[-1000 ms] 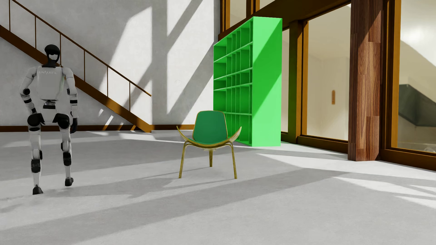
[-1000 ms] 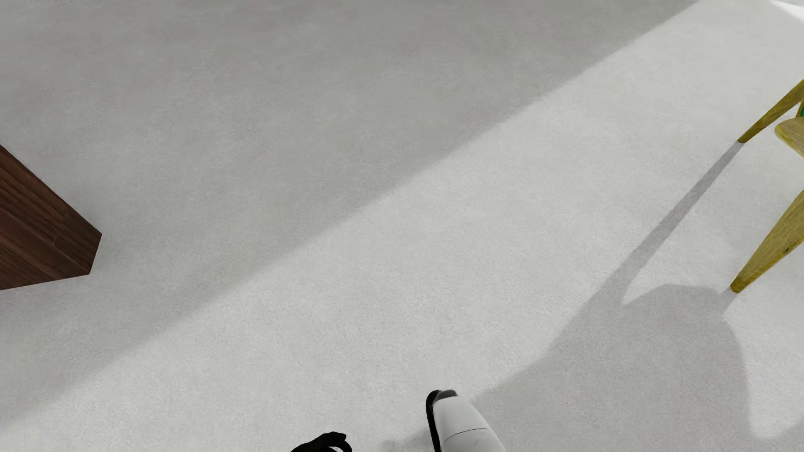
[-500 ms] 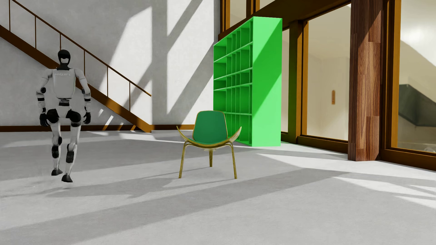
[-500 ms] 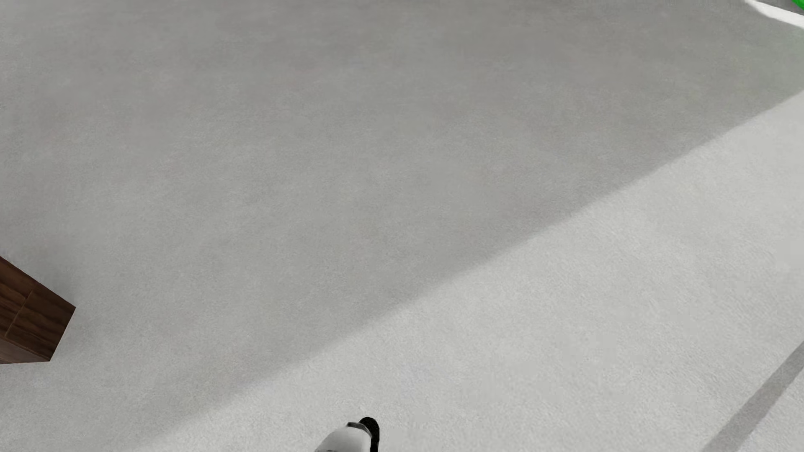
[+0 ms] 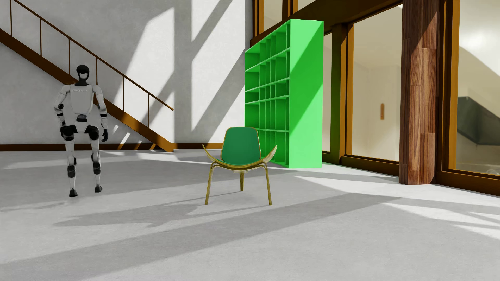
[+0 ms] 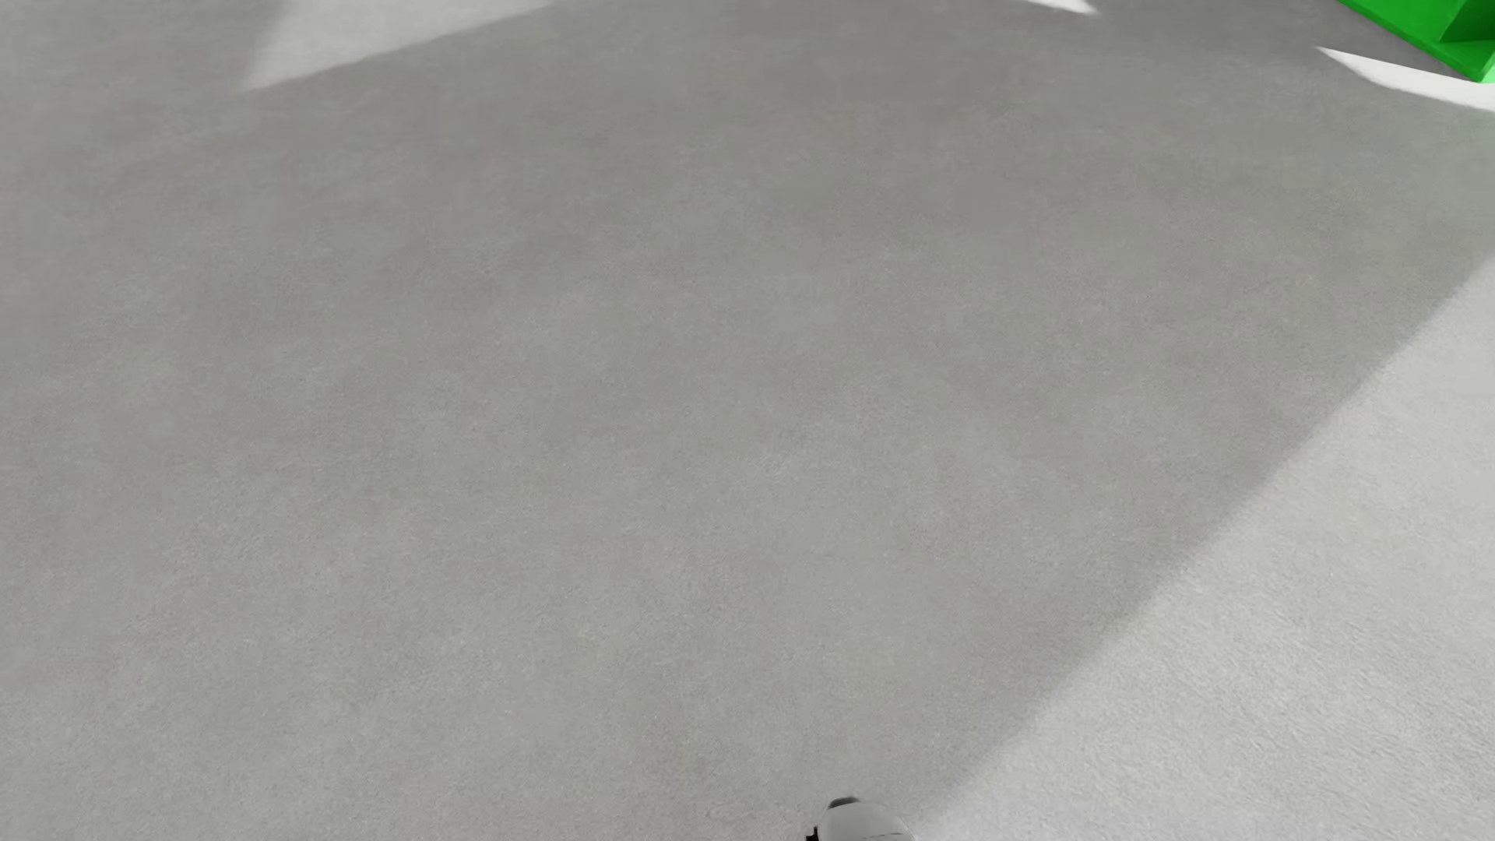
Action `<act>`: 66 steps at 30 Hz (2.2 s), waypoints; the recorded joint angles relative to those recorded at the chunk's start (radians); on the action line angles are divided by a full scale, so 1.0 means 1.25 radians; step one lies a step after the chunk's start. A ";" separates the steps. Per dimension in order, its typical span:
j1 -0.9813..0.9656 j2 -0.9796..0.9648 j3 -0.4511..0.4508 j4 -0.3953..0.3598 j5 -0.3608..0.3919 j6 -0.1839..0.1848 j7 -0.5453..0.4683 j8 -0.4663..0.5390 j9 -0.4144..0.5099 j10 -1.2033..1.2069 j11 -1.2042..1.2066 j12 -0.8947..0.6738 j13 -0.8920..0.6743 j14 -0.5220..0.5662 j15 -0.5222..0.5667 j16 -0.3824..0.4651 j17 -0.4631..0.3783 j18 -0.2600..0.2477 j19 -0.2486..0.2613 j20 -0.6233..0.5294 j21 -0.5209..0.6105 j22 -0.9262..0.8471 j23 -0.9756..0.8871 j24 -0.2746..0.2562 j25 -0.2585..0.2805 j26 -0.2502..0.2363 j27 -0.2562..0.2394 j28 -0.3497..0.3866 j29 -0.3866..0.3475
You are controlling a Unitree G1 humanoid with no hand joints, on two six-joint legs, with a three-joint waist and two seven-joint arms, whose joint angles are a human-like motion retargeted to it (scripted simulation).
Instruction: Approach the green shelves
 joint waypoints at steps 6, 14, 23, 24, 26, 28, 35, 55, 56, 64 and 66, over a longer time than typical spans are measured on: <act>0.112 -0.108 -0.061 0.126 0.023 0.040 0.000 0.000 -0.046 0.220 0.118 0.006 0.022 0.302 0.051 -0.038 0.012 0.000 0.000 0.065 0.028 0.025 0.101 0.000 0.000 0.000 0.000 0.000 0.000; -0.455 0.459 0.234 0.030 0.103 -0.031 0.000 0.000 0.007 0.341 -0.105 0.127 -0.027 0.473 -0.084 -0.068 0.004 0.000 0.000 -0.027 -0.030 0.158 -0.099 0.000 0.000 0.000 0.000 0.000 0.000; -0.594 0.438 0.287 -0.038 -0.028 -0.110 0.000 0.000 -0.038 0.252 0.409 0.152 -0.047 0.453 0.255 -0.048 0.003 0.000 0.000 -0.031 -0.066 0.201 -0.043 0.000 0.000 0.000 0.000 0.000 0.000; -0.512 0.360 0.249 -0.060 -0.026 -0.118 0.000 0.000 -0.017 0.236 0.539 0.134 -0.038 0.414 0.138 -0.054 0.002 0.000 0.000 0.014 -0.038 0.213 -0.034 0.000 0.000 0.000 0.000 0.000 0.000; -0.330 0.187 0.148 -0.066 0.020 -0.100 0.000 0.000 -0.010 0.140 0.607 0.090 -0.003 0.293 -0.022 -0.037 -0.006 0.000 0.000 0.006 -0.004 0.176 -0.025 0.000 0.000 0.000 0.000 0.000 0.000; -0.143 0.077 0.045 -0.034 0.053 -0.073 0.000 0.000 0.000 0.036 0.426 0.075 0.039 0.164 -0.029 -0.015 -0.017 0.000 0.000 0.045 -0.001 0.076 0.015 0.000 0.000 0.000 0.000 0.000 0.000; 0.139 -0.088 -0.050 0.034 0.045 -0.077 0.000 0.000 -0.040 0.074 -0.024 -0.006 0.108 0.105 -0.036 -0.003 -0.037 0.000 0.000 0.169 0.024 -0.074 0.157 0.000 0.000 0.000 0.000 0.000 0.000; -0.512 0.328 0.242 -0.055 -0.001 -0.130 0.000 0.000 -0.015 0.244 0.509 0.090 -0.042 0.379 0.156 -0.022 0.006 0.000 0.000 0.042 0.018 0.227 -0.041 0.000 0.000 0.000 0.000 0.000 0.000; -0.413 0.226 0.199 -0.055 0.020 -0.107 0.000 0.000 -0.015 0.194 0.560 0.059 -0.026 0.324 0.011 -0.016 -0.001 0.000 0.000 0.039 0.027 0.215 -0.017 0.000 0.000 0.000 0.000 0.000 0.000; 0.136 -0.098 -0.094 0.062 -0.025 -0.035 0.000 0.000 -0.009 0.015 -0.115 -0.135 0.073 0.013 -0.035 0.045 -0.055 0.000 0.000 0.156 -0.025 -0.031 0.092 0.000 0.000 0.000 0.000 0.000 0.000; 0.138 -0.128 -0.112 0.108 -0.004 -0.003 0.000 0.000 -0.030 0.170 0.060 -0.101 0.087 0.200 0.034 0.013 -0.050 0.000 0.000 0.181 -0.021 -0.044 0.139 0.000 0.000 0.000 0.000 0.000 0.000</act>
